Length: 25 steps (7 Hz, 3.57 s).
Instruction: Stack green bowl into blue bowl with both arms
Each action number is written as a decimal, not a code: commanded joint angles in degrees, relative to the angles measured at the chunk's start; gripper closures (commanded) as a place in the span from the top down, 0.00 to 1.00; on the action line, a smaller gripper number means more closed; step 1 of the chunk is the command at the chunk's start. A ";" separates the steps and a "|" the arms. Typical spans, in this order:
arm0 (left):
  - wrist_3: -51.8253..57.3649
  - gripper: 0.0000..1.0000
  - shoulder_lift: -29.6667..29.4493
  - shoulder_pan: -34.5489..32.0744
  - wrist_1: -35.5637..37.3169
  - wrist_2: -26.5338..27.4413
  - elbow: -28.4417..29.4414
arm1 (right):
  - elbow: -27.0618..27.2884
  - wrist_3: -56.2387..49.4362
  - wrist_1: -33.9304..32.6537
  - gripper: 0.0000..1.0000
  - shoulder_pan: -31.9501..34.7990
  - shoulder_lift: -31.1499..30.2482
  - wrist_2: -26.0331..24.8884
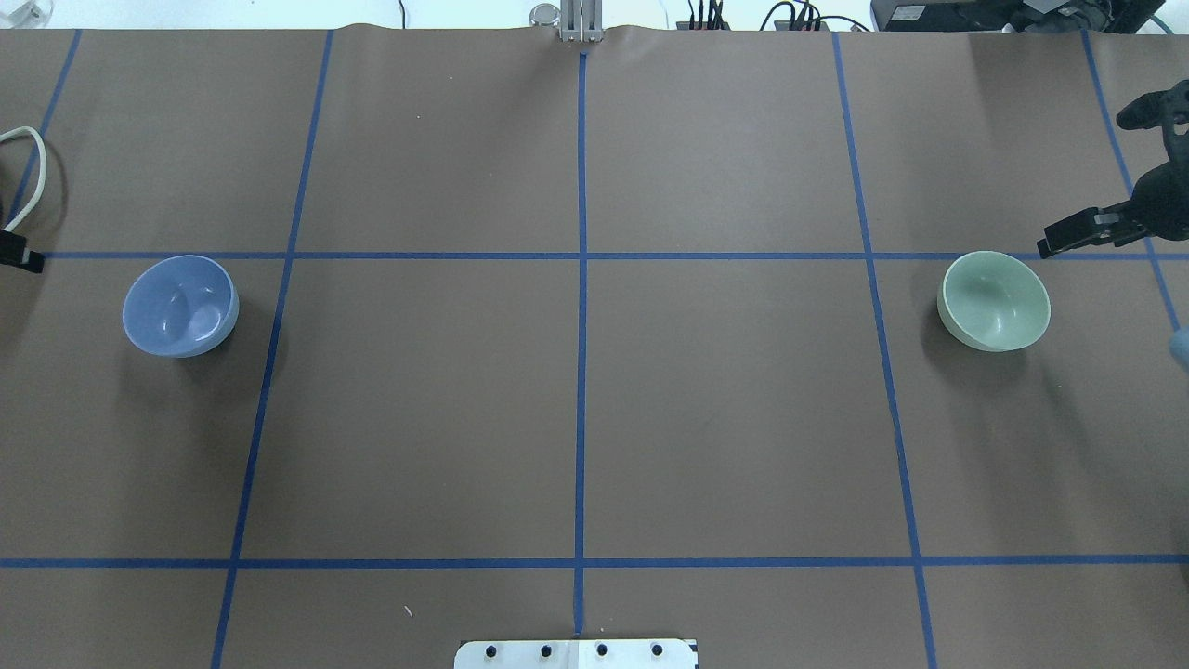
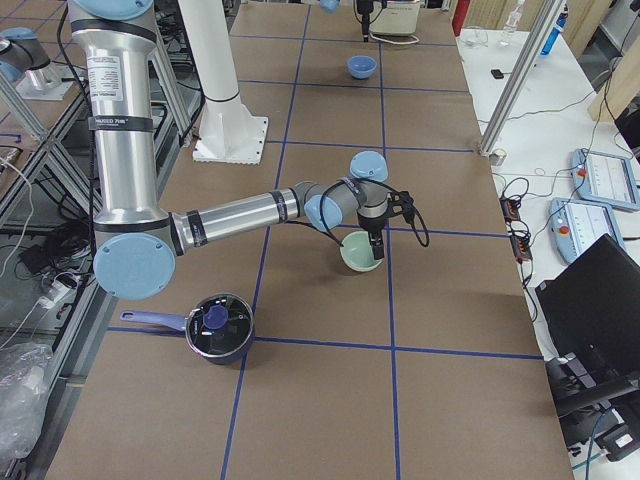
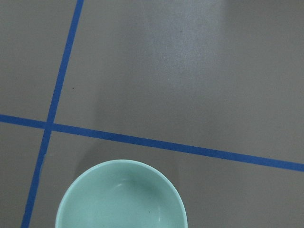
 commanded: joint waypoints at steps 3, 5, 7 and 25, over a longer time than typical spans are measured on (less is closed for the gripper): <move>-1.61 0.26 -3.45 7.01 -0.53 6.02 2.94 | 0.06 0.30 -0.01 1.00 -0.43 0.05 -0.71; -1.43 0.00 -3.28 6.93 -0.62 5.59 2.77 | 0.06 0.30 -0.01 1.00 -0.43 0.05 -0.71; -1.96 0.00 -3.45 6.93 0.25 4.80 0.41 | 0.06 0.30 -0.01 1.00 -0.34 0.05 -0.71; -34.42 0.81 -39.40 32.77 19.06 24.57 5.14 | 0.06 0.39 0.08 1.00 -0.52 0.22 -0.63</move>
